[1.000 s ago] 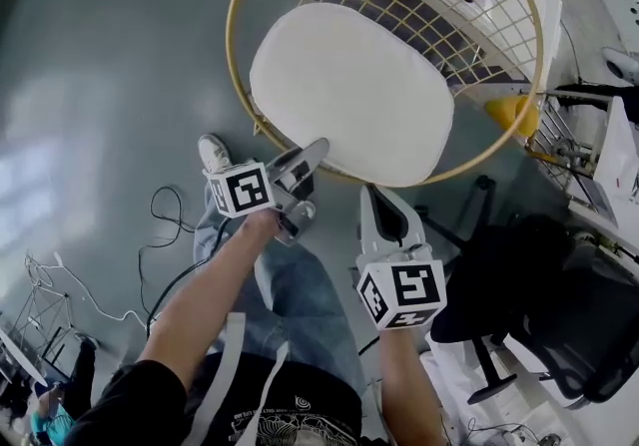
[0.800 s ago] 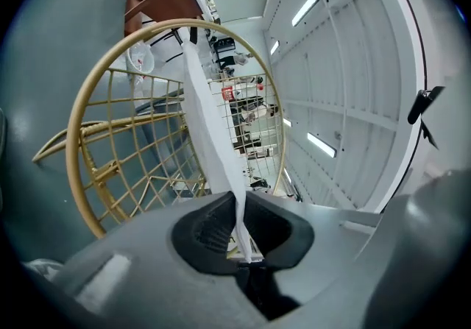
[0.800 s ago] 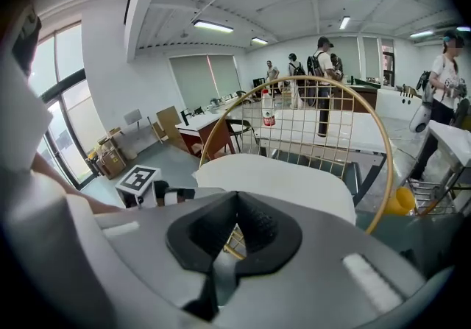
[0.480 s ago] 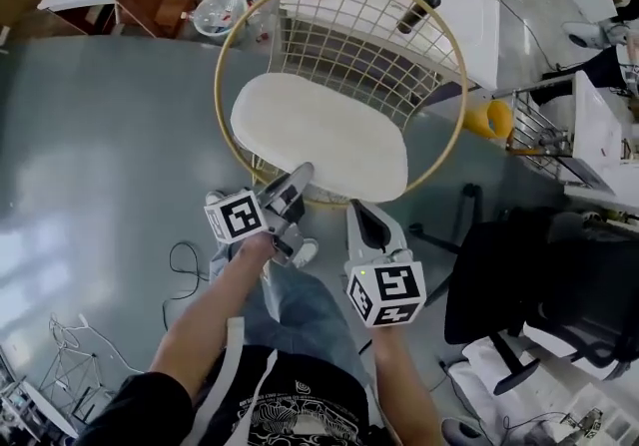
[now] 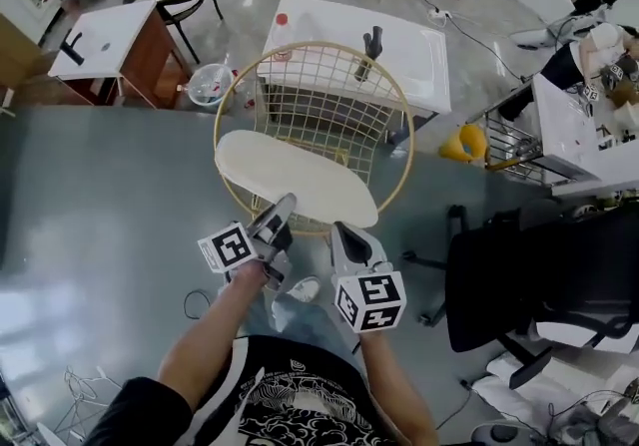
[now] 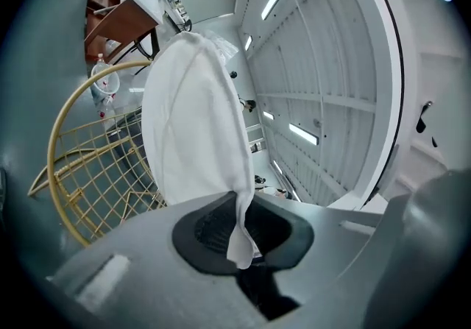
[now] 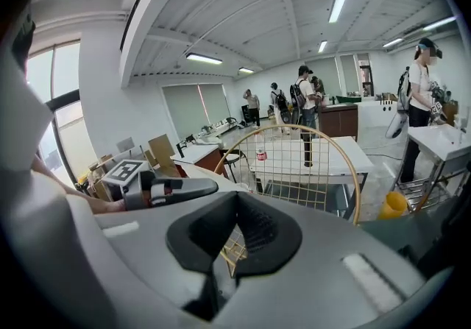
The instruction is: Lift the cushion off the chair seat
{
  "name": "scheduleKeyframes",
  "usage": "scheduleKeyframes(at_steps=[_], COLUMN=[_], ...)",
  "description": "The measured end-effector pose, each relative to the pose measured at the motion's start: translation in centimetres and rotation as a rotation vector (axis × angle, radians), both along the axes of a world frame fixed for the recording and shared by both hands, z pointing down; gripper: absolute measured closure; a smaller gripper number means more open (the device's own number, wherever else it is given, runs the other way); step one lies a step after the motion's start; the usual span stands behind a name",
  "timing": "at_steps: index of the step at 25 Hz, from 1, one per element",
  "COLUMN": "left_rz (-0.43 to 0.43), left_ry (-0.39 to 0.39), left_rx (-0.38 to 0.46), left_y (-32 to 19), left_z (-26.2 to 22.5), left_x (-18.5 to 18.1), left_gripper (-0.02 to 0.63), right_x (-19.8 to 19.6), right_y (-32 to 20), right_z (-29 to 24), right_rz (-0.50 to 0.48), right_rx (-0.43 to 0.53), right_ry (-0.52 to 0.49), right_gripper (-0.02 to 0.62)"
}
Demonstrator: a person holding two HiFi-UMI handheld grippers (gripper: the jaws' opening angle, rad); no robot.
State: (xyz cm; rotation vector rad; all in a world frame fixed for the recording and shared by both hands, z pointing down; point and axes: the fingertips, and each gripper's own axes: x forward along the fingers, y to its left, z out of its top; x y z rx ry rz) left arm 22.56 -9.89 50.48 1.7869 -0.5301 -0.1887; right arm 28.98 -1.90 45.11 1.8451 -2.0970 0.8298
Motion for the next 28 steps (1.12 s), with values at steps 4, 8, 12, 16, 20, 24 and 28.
scheduleKeyframes(at_steps=[4,8,12,16,20,24,28], left_rz=[-0.005,-0.040,-0.022,-0.011,0.009,0.032,0.057], left_ry=[0.046,0.162,0.098,0.132,0.145,0.053,0.067], left_rx=[0.012,-0.030,0.060,0.050,0.089,0.128,0.138], left_y=[-0.2,0.5,-0.5,-1.1,-2.1,-2.5,-2.4], left_z=[-3.5,-7.9,-10.7,-13.4,-15.4,-15.4,-15.4], left_x=[-0.2,0.1,-0.8,-1.2,-1.7,-2.6,-2.8], left_gripper=[0.574,0.574,0.571,0.572,0.573,0.574,0.572], right_x=[-0.6,-1.2,-1.9,-2.5,-3.1,-4.1,-4.8], right_y=[-0.7,-0.6,-1.0,-2.2,-3.8,-4.3,-4.5], right_z=[-2.4,-4.8,-7.0,-9.0,-11.3,-12.5,-12.3], right_rz=[0.021,0.016,0.038,0.074,0.111,0.122,0.144], right_rx=[0.066,0.103,0.147,0.192,0.244,0.268,0.267], right_ry=[-0.009,-0.011,0.003,0.029,0.050,0.077,0.087], right_gripper=[0.598,0.598,0.598,0.598,0.598,0.598,0.598])
